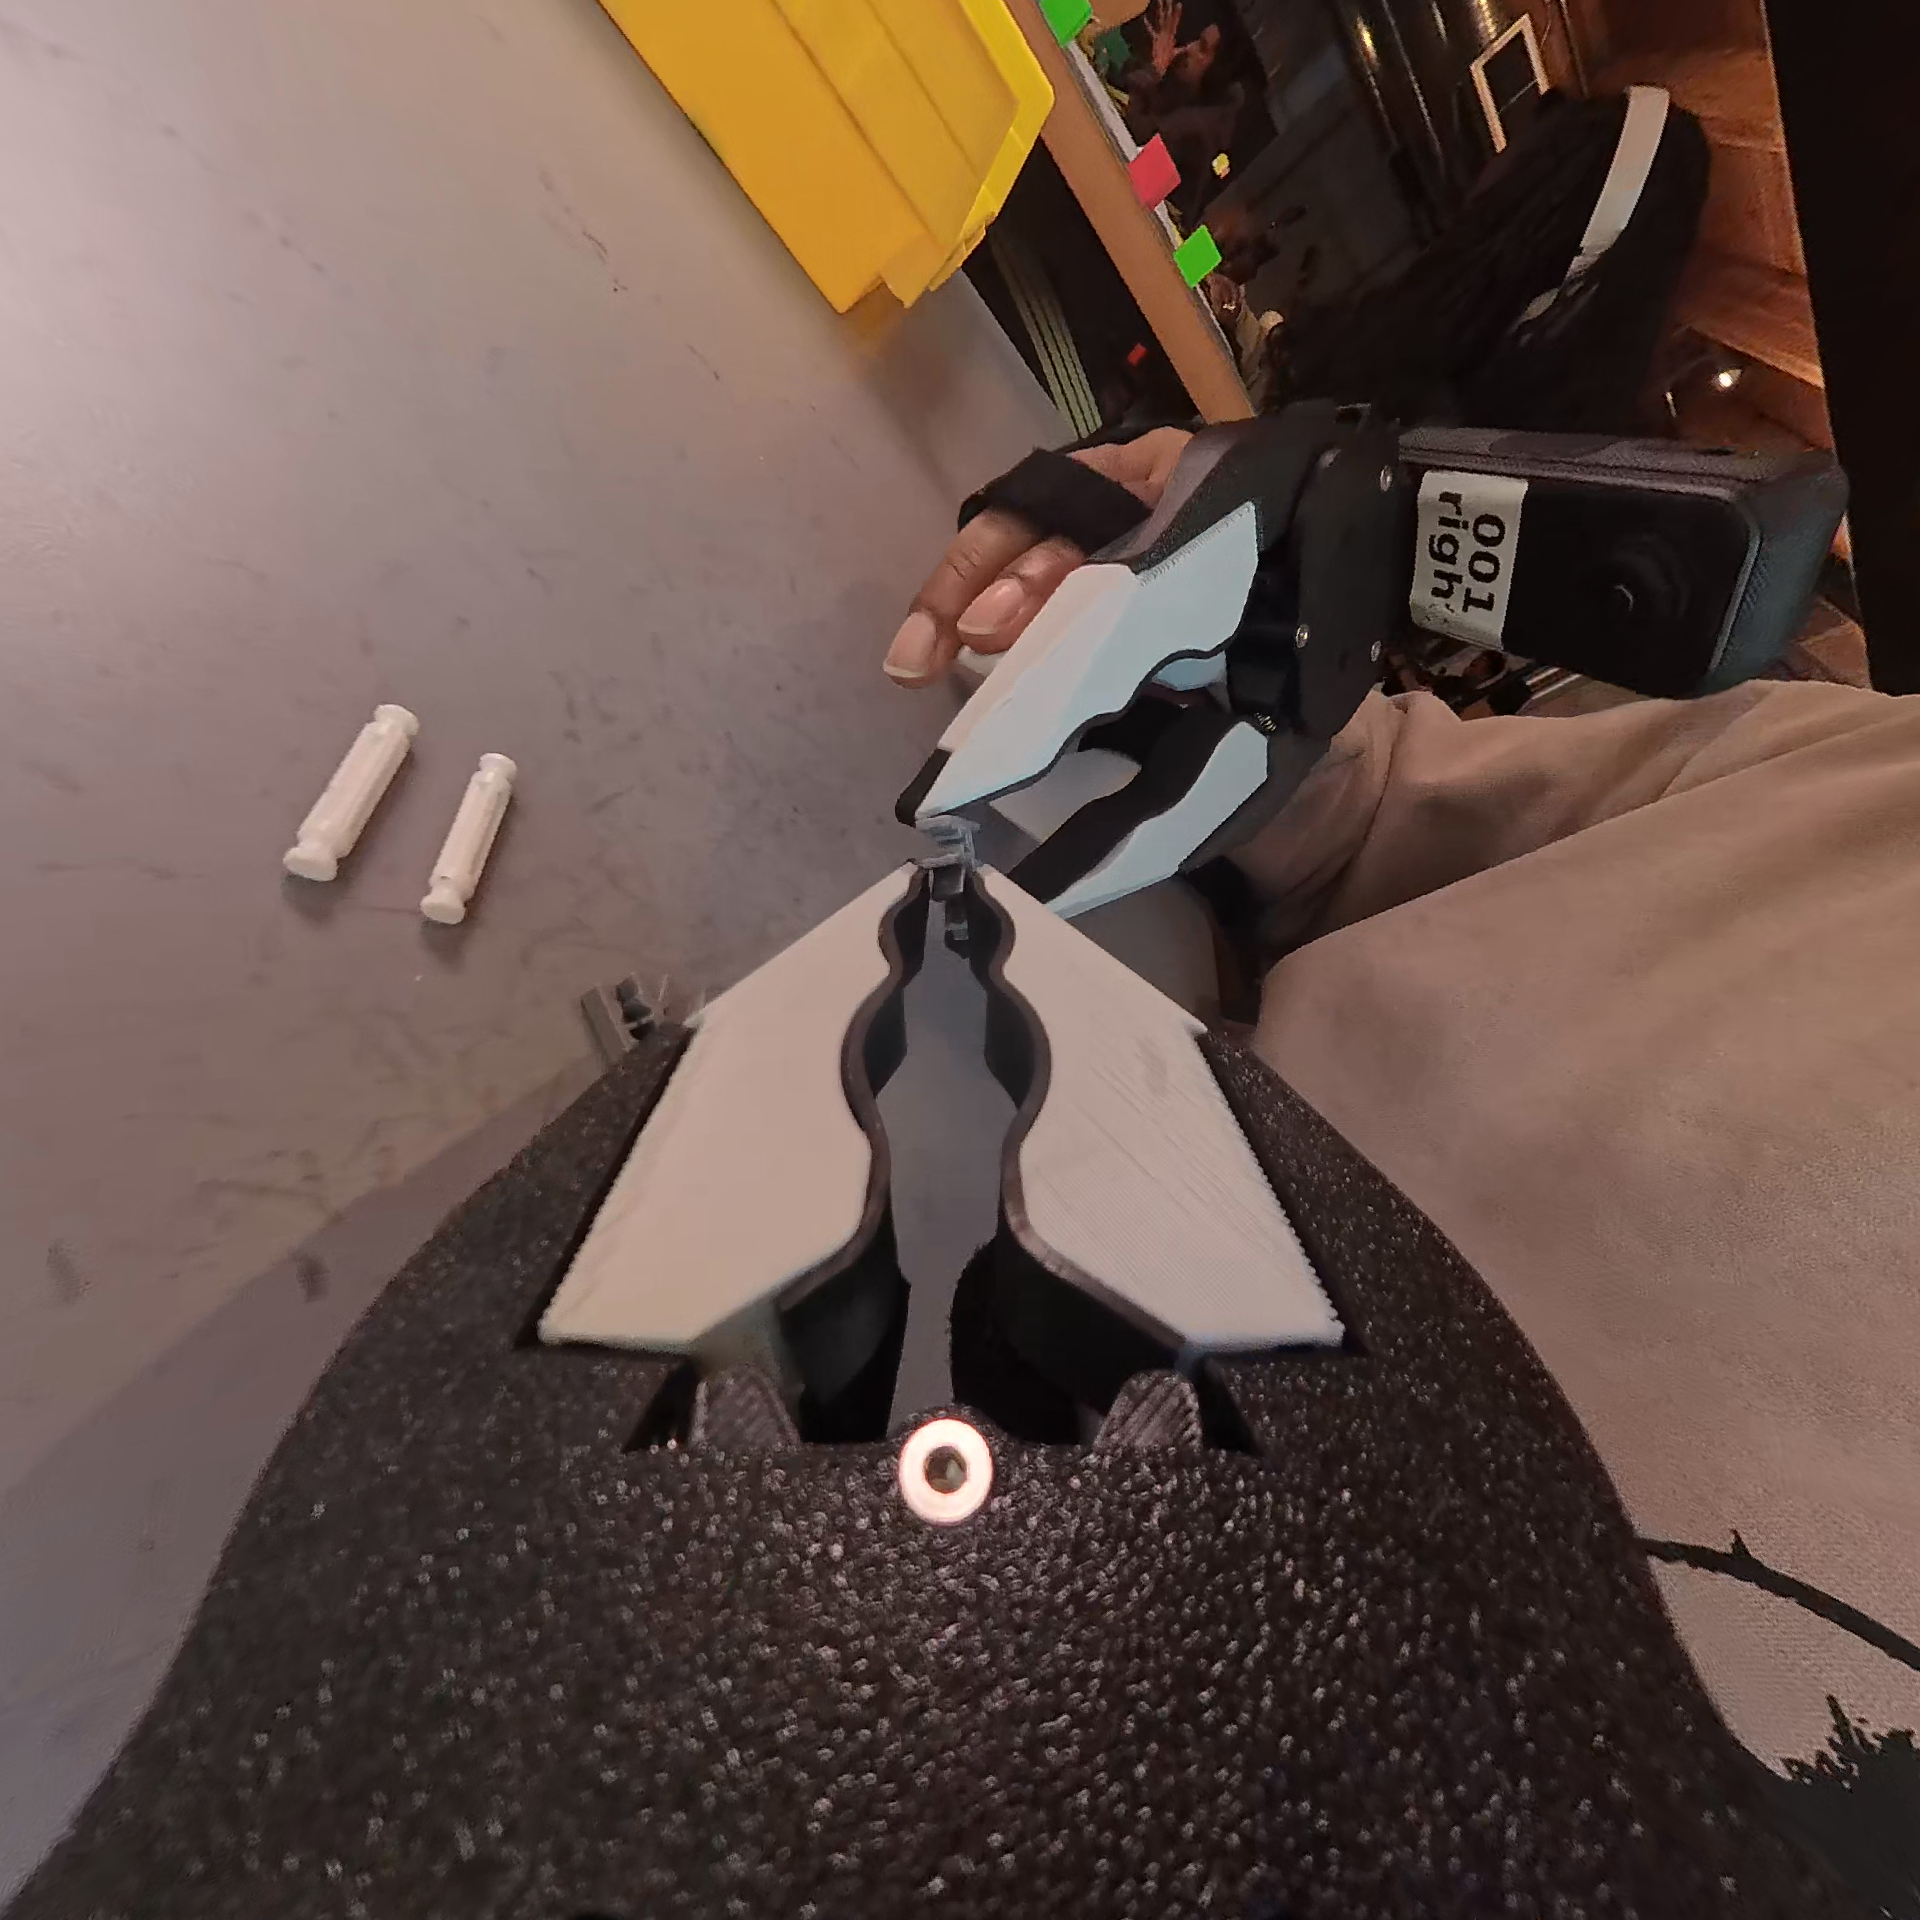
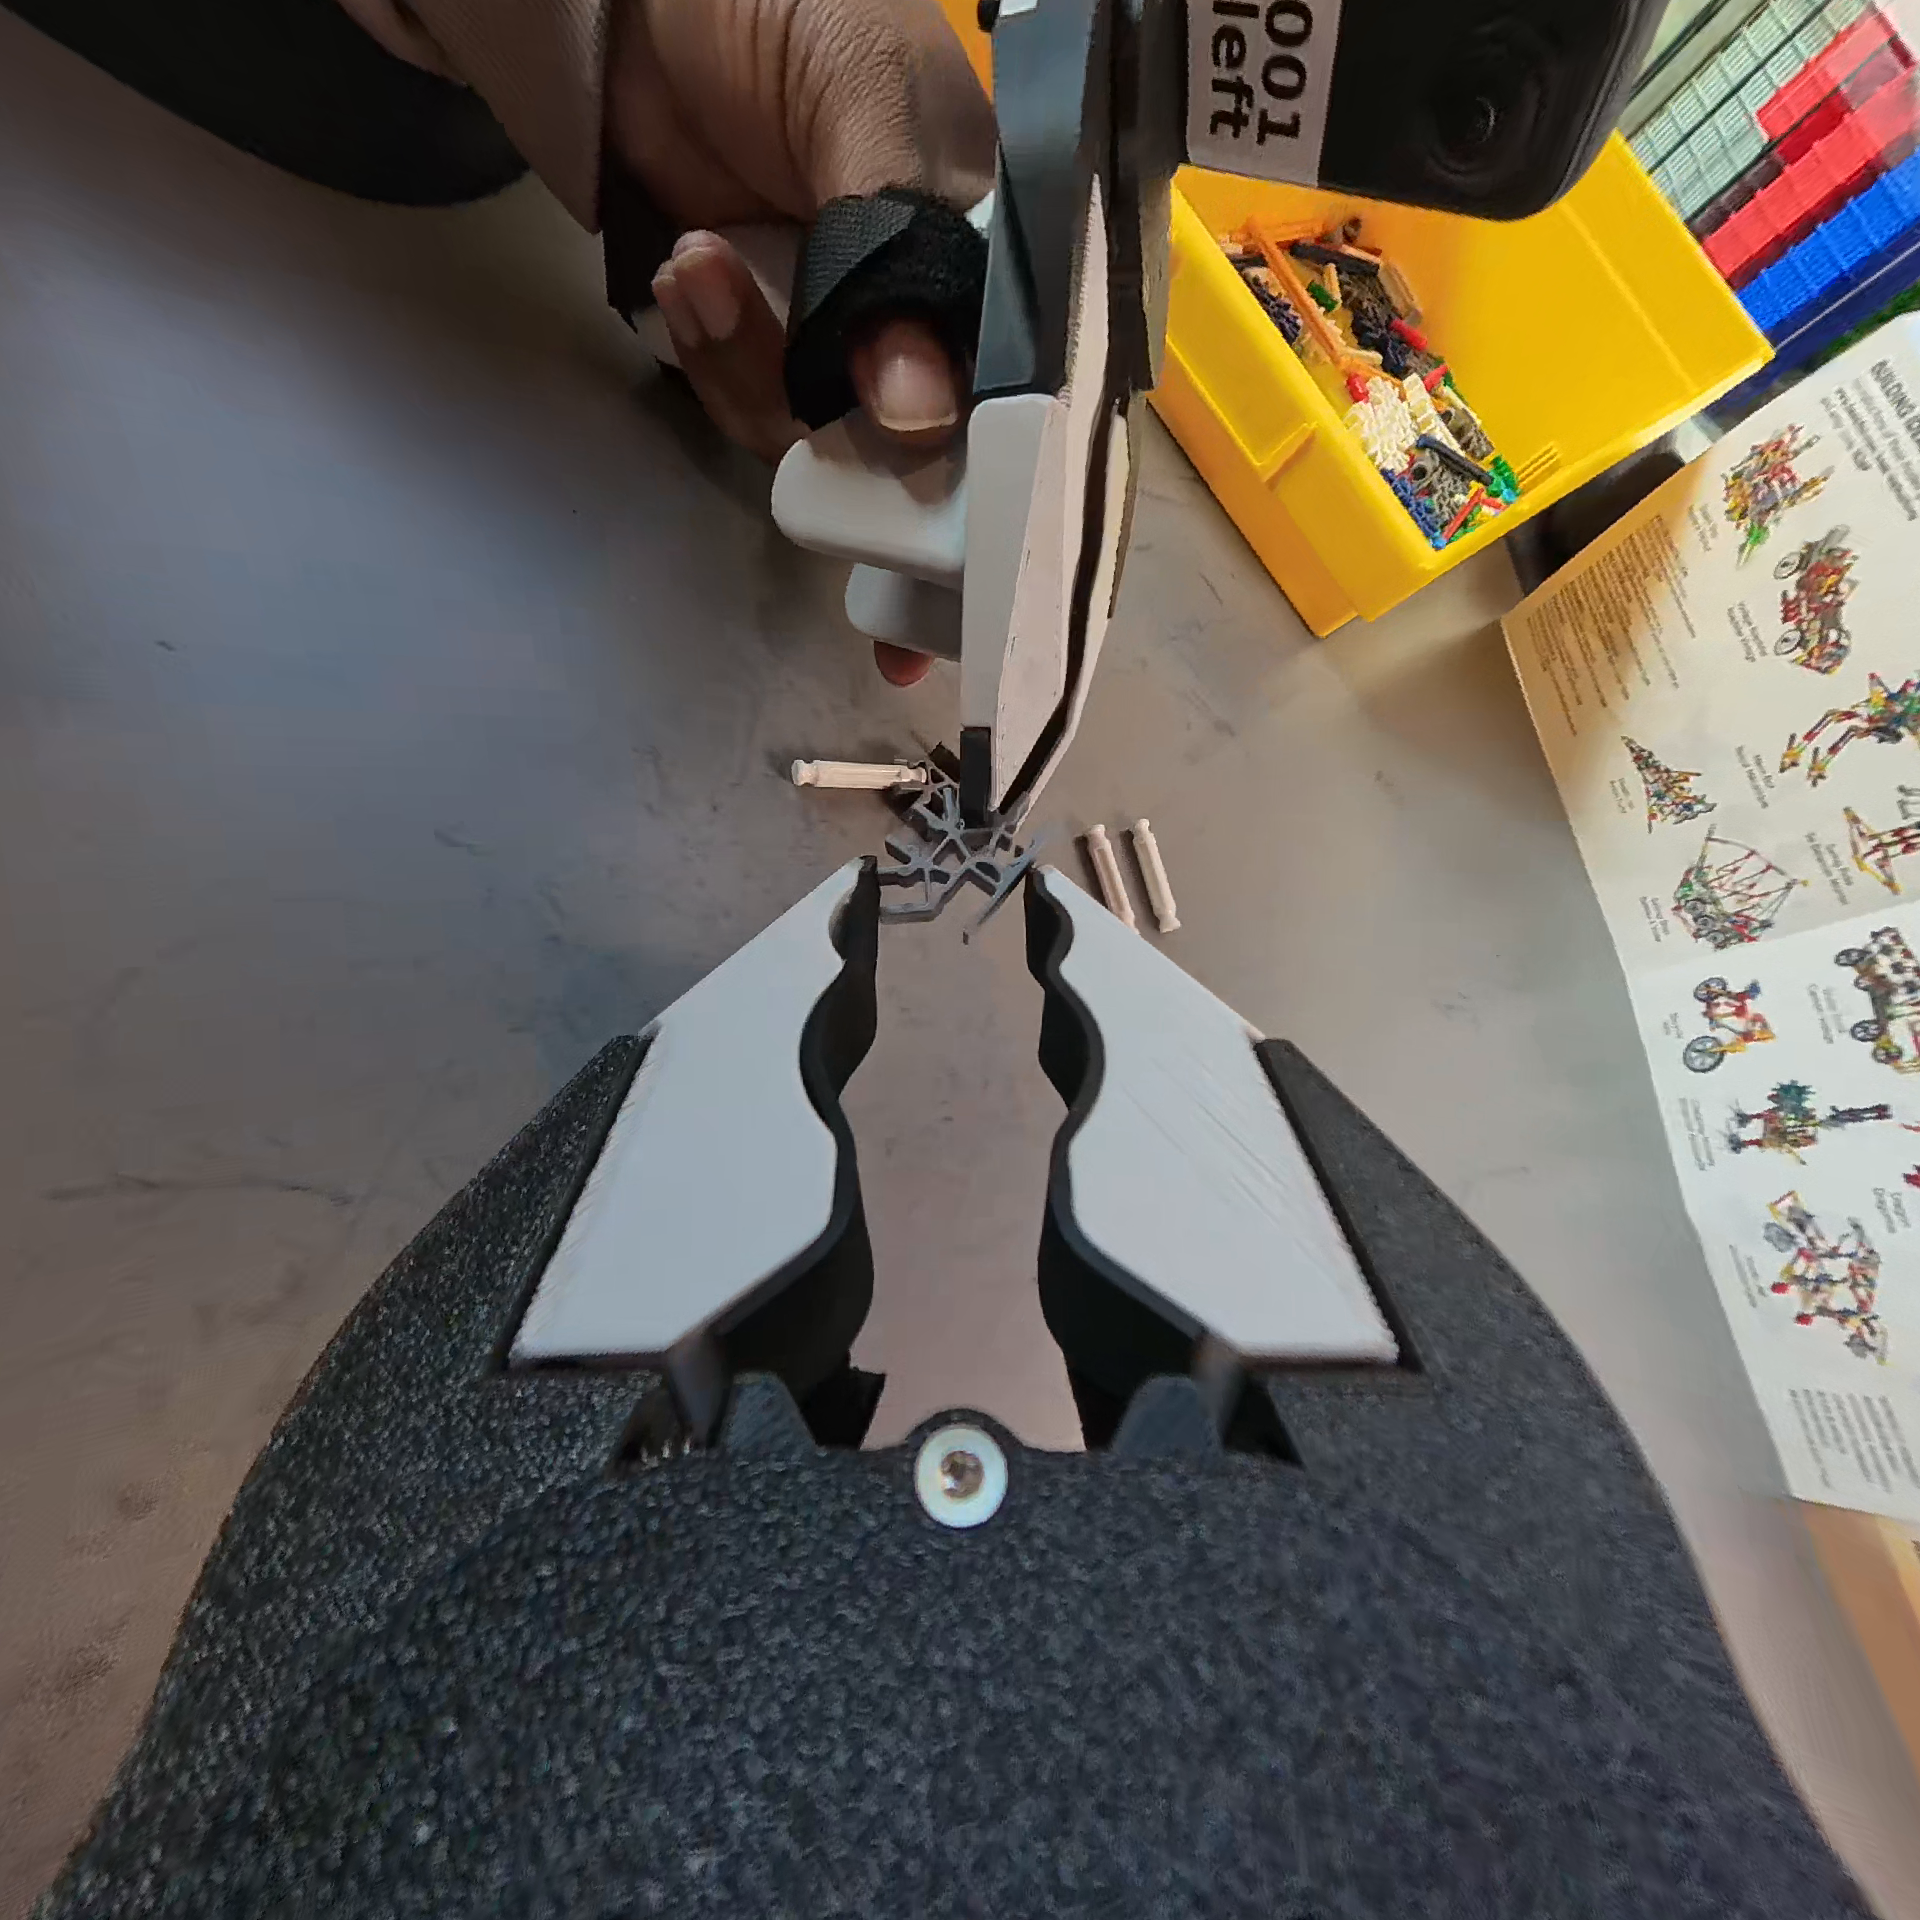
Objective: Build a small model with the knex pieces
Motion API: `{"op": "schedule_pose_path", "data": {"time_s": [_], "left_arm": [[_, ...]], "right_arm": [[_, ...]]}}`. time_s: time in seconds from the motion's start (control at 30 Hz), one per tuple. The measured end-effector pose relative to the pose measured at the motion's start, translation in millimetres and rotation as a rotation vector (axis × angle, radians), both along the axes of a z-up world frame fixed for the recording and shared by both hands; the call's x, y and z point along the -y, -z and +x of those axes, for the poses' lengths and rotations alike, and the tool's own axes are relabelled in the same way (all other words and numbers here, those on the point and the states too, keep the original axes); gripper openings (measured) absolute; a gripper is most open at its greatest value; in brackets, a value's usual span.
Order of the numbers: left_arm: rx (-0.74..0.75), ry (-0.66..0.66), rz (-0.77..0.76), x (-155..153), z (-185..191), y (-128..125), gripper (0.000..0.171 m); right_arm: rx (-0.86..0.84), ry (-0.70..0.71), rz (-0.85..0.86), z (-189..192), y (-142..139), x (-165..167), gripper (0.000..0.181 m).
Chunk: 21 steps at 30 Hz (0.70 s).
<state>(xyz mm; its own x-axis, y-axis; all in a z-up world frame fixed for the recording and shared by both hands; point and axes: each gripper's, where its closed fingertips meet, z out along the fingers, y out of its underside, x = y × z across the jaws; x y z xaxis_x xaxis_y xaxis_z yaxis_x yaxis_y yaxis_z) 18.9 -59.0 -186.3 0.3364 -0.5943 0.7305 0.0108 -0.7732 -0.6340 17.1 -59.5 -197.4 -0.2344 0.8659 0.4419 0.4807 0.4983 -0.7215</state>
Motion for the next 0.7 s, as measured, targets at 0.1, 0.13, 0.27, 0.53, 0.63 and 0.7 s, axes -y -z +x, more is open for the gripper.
{"op": "schedule_pose_path", "data": {"time_s": [0.1, 0.13, 0.27, 0.53, 0.63, 0.7], "left_arm": [[-0.040, -0.011, 0.024, -2, -1, 3, 0.007], [-0.054, -0.014, 0.029, -2, -1, 4, 0.007], [-0.126, -0.025, 0.059, -3, -3, 10, 0.008], [-0.219, -0.088, 0.118, -13, -17, 15, 0.010], [-0.223, -0.087, 0.126, -14, -17, 15, 0.013], [-0.144, -0.063, 0.132, -10, -11, 4, 0.017]], "right_arm": [[0.008, 0.019, -0.081, 0, 2, -2, 0.024], [0.014, 0.022, -0.094, 0, 4, -2, 0.024], [0.050, 0.043, -0.118, 0, 11, -3, 0.023], [0.162, 0.106, -0.155, 9, 31, -12, 0.023], [0.119, 0.114, -0.180, 7, 24, -14, 0.023], [0.044, 0.109, -0.212, 2, 10, -12, 0.023]]}}
